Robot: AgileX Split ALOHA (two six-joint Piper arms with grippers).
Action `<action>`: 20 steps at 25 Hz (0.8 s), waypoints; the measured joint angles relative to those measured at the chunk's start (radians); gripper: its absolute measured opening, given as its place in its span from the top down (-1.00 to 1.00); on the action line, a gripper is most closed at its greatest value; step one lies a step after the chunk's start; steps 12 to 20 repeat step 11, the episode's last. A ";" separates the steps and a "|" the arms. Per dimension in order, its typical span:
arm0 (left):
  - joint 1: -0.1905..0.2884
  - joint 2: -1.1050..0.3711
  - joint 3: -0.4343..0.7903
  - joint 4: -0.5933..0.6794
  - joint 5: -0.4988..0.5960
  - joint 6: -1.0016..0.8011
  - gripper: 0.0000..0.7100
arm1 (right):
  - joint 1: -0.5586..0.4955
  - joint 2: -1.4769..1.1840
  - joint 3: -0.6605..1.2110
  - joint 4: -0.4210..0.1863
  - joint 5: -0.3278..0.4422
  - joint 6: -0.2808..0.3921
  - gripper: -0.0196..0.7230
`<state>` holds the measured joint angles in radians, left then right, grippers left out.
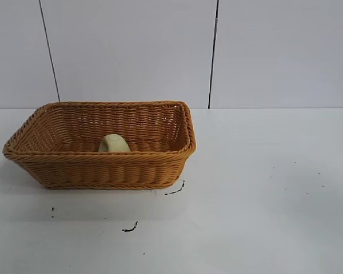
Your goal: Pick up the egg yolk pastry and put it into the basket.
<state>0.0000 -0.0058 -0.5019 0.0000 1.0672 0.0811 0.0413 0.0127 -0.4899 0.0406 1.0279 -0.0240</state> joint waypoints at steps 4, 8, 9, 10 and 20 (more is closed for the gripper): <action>0.000 0.000 0.000 0.000 0.000 0.000 -0.96 | 0.000 -0.016 0.000 0.001 0.000 0.000 -0.56; 0.000 0.000 0.000 0.000 0.000 0.000 -0.96 | 0.000 -0.016 0.000 0.001 0.000 0.000 -0.56; 0.000 0.000 0.000 0.000 0.000 0.000 -0.96 | 0.000 -0.016 0.000 0.001 0.000 0.000 -0.56; 0.000 0.000 0.000 0.000 0.000 0.000 -0.96 | 0.000 -0.016 0.000 0.001 0.000 0.000 -0.56; 0.000 0.000 0.000 0.000 0.000 0.000 -0.96 | 0.000 -0.016 0.000 0.001 0.000 0.000 -0.56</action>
